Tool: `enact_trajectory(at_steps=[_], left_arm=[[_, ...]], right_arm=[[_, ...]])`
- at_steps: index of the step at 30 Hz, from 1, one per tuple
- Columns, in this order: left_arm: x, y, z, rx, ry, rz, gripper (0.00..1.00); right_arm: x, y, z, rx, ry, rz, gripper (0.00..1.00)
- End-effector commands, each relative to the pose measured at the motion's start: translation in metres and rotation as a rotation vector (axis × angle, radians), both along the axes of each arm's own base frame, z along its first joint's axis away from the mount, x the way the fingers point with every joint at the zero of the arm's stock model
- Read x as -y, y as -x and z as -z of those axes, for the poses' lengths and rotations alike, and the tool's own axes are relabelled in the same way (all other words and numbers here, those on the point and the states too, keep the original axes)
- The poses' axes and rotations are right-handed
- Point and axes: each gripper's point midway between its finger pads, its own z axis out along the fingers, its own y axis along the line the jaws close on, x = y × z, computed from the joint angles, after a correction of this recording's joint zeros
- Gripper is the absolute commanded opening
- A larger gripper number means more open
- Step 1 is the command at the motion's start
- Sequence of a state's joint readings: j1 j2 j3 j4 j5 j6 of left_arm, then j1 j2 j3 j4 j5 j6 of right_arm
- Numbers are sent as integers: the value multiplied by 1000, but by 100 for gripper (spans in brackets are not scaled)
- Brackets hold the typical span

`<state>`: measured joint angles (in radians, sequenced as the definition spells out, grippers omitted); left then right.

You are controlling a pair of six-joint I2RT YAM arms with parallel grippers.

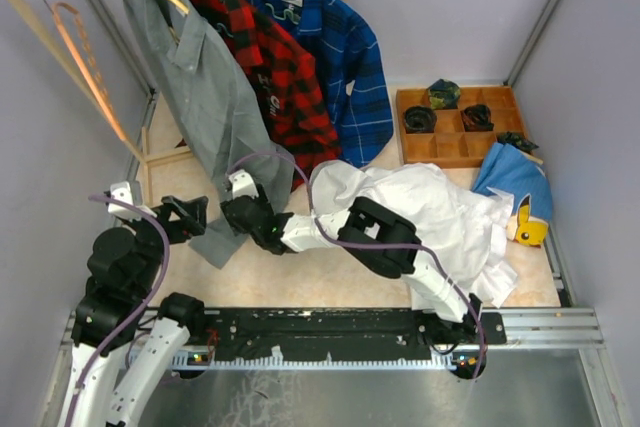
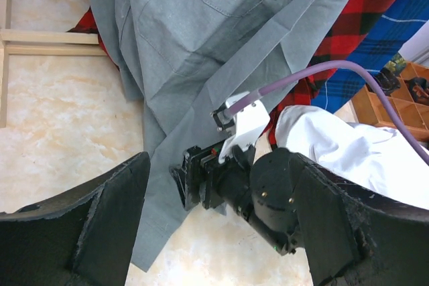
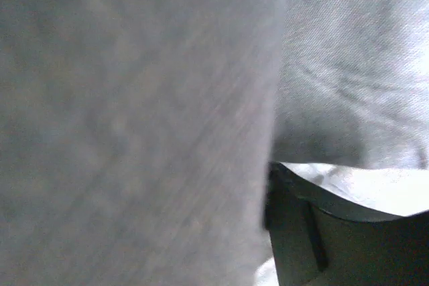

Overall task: Place the shirt on the hanger
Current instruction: Adjust the shirt at the center of the board.

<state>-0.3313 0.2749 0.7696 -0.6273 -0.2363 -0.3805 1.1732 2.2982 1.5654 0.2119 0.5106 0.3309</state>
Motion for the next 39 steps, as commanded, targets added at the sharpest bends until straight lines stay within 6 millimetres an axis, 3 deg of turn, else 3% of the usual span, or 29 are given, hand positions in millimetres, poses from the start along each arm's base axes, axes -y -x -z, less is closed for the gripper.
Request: enact_trajectory(at_steps=[1,4,7,10,12,14,16,17,19,22,24,27,31,35,39], left_arm=[[-3,0,-6,37,5,-16,90],[-5,2,-7,45,9,-24,90],[-8,4,-10,55,16,-35,90],[-12,9,-14,75,36,-50,89],[-15,16,-20,107,51,-57,89],[-17,22,-25,147,62,-56,89],[-21,27,-29,191,63,-60,89],[-22,29,-31,203,66,-66,90],[-23,29,-30,201,65,-70,90],[-18,25,-27,172,58,-54,89],[-16,22,-25,156,52,-47,89],[-16,21,-24,153,48,-46,89],[-16,20,-23,151,43,-49,89],[-17,19,-22,148,40,-54,90],[-17,18,-22,142,39,-55,90]], right_arm=[[-8,9,-4,6,20,-2,52],[-24,19,-21,3,-64,-91,26],[-58,42,-69,17,-222,-292,2],[-95,79,-140,30,-420,-562,0],[-108,101,-183,30,-547,-707,0],[-109,111,-217,24,-684,-787,0],[-96,106,-235,-2,-830,-798,0],[-86,98,-238,-24,-906,-778,0],[-63,71,-224,-86,-1007,-684,0],[-26,26,-174,-154,-996,-454,0],[-3,3,-128,-170,-831,-284,0],[25,-15,-101,-134,-602,-127,26],[72,-28,-106,-56,-432,33,62],[123,-26,-111,-29,-268,157,95],[175,-9,-125,-14,-224,239,99]])
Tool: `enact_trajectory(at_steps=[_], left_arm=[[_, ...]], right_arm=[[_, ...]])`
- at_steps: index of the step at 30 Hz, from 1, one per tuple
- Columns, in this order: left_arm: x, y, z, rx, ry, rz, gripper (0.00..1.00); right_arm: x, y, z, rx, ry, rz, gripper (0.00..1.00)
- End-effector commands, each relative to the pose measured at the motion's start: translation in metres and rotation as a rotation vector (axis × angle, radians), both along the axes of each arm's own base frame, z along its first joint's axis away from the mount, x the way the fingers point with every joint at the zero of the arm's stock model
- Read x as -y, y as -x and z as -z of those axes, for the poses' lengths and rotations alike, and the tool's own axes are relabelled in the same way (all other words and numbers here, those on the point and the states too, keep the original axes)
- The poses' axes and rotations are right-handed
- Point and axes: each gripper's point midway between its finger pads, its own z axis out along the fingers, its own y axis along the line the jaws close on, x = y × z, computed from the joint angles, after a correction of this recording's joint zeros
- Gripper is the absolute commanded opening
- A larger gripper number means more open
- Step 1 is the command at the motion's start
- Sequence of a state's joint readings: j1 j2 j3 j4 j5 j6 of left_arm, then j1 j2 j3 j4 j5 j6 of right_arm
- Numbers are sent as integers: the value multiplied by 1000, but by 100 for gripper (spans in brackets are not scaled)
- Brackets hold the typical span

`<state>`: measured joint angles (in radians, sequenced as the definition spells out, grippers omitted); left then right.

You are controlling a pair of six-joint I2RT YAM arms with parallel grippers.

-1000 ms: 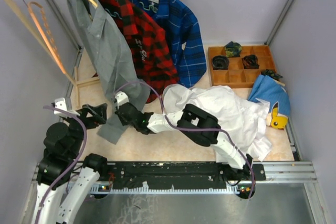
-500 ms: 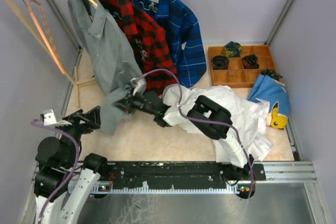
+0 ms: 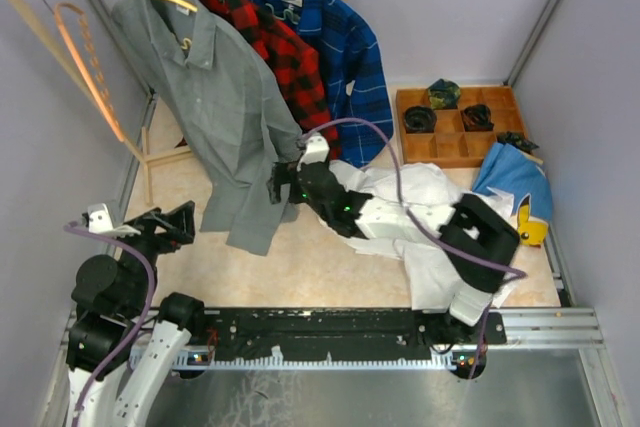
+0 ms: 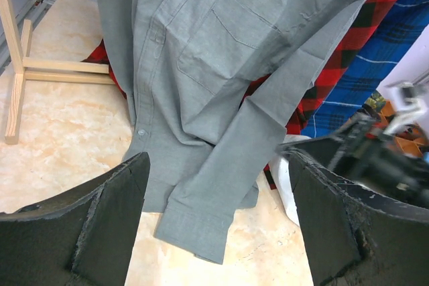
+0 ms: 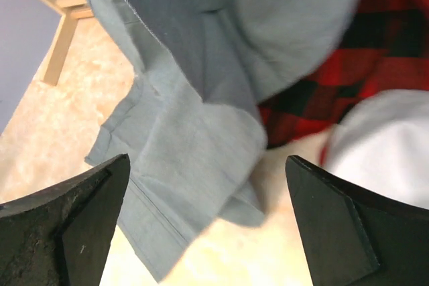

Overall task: Place the shirt on the hanger
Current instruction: Adjust the shirt at the center of the board.

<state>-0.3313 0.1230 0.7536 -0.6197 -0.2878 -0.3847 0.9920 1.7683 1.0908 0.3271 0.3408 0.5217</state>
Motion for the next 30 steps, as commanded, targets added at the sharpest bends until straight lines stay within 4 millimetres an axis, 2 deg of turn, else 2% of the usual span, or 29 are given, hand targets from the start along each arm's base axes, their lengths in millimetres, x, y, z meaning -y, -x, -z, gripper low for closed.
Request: enact_trajectory(at_steps=[1,5,8,11,13,16,18,22,25,27,28,30], left_arm=[[0,-4,-2,4,-9,-5,90],[0,-6,1,-6,-12,-8,90],[1,-8,3,-18,-18,-7,90],[2,-10,4,-29,-22,-4,91],[3,-11,5,-33,-23,-2,91],[3,-11,5,-34,-24,0,91],[3,-11,5,-35,-24,-2,91],[3,-11,6,-36,-25,-3,91],[3,-11,6,-37,-25,-3,91],[3,-11,6,-36,-25,-2,91],[3,-11,5,-35,-26,-2,91],[3,-12,6,-36,-26,-3,91]], right_arm=[[76,12,-18,41,124,158,99],[133,26,-13,5,206,271,99],[165,20,-5,-45,273,305,99],[180,3,7,-98,302,272,94],[182,-9,15,-111,323,236,91],[169,-20,30,-115,365,92,74],[161,-21,42,-131,395,32,66],[166,-13,68,-194,416,27,59],[192,-3,85,-255,483,100,40],[220,5,92,-289,535,199,28],[235,9,87,-293,534,258,22],[266,22,88,-322,518,361,4]])
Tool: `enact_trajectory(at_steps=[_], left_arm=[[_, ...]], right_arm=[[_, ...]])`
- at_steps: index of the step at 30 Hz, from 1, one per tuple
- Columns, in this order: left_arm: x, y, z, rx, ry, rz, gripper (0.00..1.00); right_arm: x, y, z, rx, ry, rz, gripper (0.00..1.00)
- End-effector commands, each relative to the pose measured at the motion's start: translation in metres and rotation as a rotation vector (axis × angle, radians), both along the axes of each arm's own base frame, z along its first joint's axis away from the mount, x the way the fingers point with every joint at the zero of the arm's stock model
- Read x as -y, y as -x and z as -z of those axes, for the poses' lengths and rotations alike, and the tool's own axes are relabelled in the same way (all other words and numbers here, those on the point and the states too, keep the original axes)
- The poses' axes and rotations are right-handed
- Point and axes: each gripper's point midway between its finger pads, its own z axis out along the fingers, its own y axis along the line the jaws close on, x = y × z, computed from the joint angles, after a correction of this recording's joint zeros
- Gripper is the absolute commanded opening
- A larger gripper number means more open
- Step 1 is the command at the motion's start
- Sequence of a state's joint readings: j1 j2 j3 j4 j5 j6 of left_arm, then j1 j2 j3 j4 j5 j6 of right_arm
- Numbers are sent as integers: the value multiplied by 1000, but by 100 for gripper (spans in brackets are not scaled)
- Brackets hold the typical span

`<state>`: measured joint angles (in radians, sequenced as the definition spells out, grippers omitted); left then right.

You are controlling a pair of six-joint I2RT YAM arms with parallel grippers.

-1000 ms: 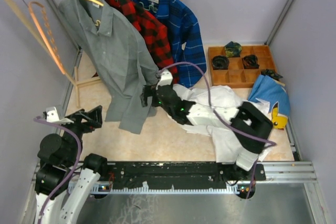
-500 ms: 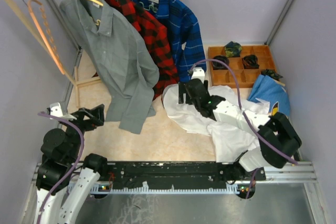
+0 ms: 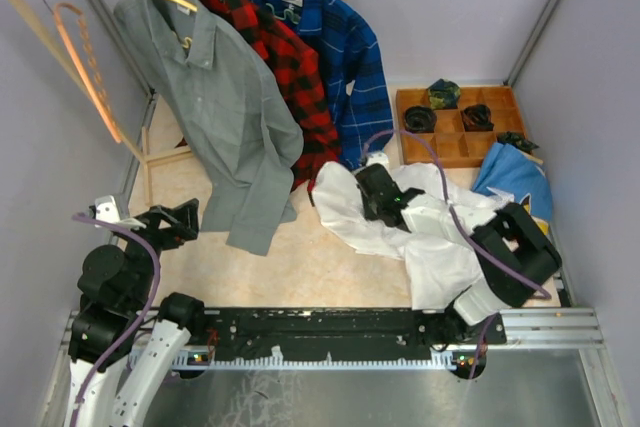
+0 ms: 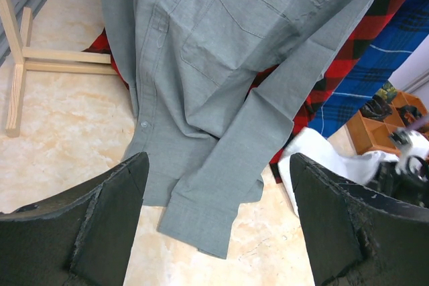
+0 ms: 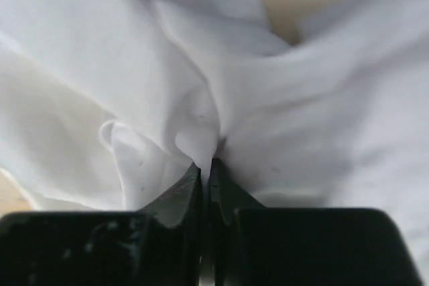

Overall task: Place the shirt on the hanger
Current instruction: Adjust the shirt at the center of the board.

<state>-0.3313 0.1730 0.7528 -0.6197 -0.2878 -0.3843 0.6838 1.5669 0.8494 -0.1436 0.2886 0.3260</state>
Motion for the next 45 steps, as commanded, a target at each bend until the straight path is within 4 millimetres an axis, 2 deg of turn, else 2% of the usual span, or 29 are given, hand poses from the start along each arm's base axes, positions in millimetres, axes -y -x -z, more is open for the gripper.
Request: enact_trajectory(at_steps=[1,8,9,14,17,19,22,24,26,28,30,32,35,38,41,45], left_arm=[[-1,-3,-2,11,-10,-5,91],[0,-3,-2,10,-10,-1,91],[0,-4,-1,7,-14,-1,91],[0,-3,-1,6,-12,-2,91],[0,-4,-1,6,-12,-1,91],[1,-4,0,4,-15,0,91],[2,-5,0,1,-17,5,91],[2,-6,1,-3,-19,7,91],[3,-6,1,-6,-21,7,91],[2,-7,1,-10,-22,5,91],[2,-7,2,-10,-22,1,91],[1,-7,2,-12,-21,-2,91],[2,-7,2,-14,-22,-1,91],[2,-8,3,-18,-23,0,91],[2,-8,3,-17,-22,-1,91],[2,-9,4,-22,-24,0,91]], right_arm=[[75,24,-14,32,22,277,0],[190,59,-55,226,-88,763,0],[225,71,-69,301,-130,922,0],[277,96,-108,468,-64,1139,0],[303,112,-132,545,53,1239,1],[317,124,-151,593,127,1299,9],[330,141,-185,670,165,1358,37],[333,147,-213,725,134,1349,50],[331,146,-242,786,93,1284,59],[326,144,-267,841,32,1224,63],[314,134,-284,847,-16,1117,65],[293,116,-297,852,-78,958,65],[233,77,-305,822,-233,623,61],[167,42,-291,711,-372,331,53],[119,13,-263,553,-507,199,53],[84,-28,-228,432,-582,121,68]])
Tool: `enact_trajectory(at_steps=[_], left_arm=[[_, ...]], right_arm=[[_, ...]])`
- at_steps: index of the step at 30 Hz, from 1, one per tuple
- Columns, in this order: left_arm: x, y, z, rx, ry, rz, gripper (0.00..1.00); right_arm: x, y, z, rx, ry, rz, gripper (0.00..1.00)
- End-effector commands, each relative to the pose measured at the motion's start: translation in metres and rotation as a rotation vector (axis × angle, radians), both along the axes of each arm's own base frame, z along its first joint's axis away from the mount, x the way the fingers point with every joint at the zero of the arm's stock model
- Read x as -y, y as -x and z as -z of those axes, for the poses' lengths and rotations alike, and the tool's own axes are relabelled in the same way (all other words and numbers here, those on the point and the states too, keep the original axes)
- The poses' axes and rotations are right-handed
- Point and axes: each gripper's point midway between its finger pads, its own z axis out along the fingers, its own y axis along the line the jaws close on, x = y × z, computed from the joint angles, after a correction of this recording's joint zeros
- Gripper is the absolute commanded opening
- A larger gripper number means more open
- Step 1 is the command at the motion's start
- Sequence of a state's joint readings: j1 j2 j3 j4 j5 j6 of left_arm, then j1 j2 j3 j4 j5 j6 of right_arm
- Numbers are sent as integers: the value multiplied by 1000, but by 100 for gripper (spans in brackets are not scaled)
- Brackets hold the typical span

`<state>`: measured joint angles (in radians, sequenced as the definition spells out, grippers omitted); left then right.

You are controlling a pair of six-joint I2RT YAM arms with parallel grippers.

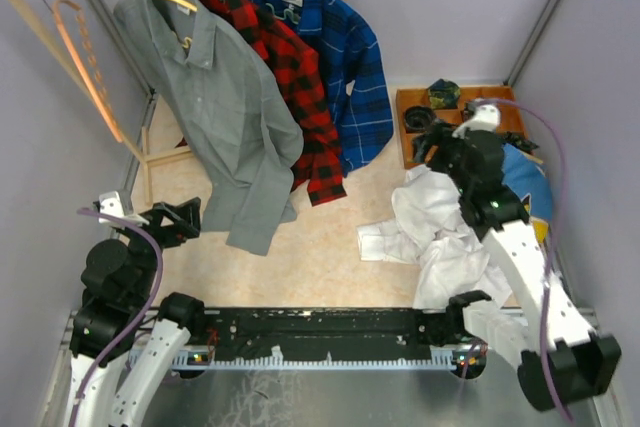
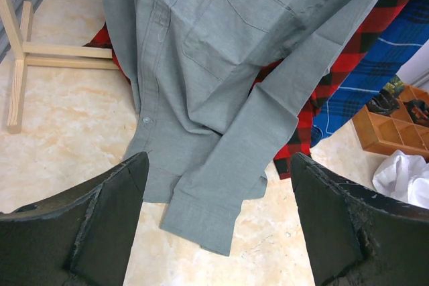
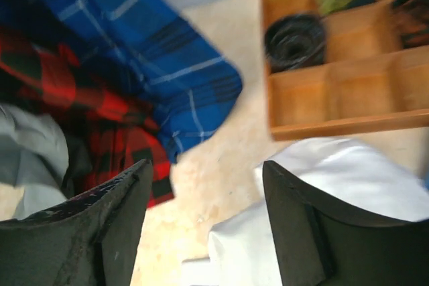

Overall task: Place the shirt on the hanger
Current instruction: Adjust the shirt at the center of the board.

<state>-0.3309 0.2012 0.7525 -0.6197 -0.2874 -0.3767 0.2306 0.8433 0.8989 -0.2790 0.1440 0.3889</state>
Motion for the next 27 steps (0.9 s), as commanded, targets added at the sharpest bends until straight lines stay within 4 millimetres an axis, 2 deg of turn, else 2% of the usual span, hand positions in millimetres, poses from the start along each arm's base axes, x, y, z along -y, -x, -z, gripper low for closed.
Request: enact_trajectory(at_steps=[1,4,8,10,13,14,16,20,23,27], left_arm=[[1,-4,-1,4,-7,0,91],[1,-5,0,0,-9,0,92],[1,-6,1,-10,-13,-5,92],[1,-7,2,-14,-13,-6,92],[0,-6,2,-13,-11,-9,92],[0,-6,2,-12,-11,-8,92],[0,-6,1,-9,-9,-9,92],[0,-6,1,-9,-11,-9,92],[0,-6,1,-9,-12,-11,92],[-1,-6,2,-13,-12,-16,92]], right_arm=[[-62,-39,23,-33,-124,-267,71],[-72,-71,50,-61,-157,-260,73],[-102,-105,81,-72,-106,-245,73],[-124,-120,108,-108,-74,-255,72],[-151,-137,133,-131,-77,-269,68],[-157,-142,146,-148,-71,-271,67],[-168,-151,160,-156,-67,-277,67],[-176,-171,182,-175,-86,-228,70],[-184,-182,193,-195,-112,-213,60],[-202,-180,213,-267,-81,-232,38]])
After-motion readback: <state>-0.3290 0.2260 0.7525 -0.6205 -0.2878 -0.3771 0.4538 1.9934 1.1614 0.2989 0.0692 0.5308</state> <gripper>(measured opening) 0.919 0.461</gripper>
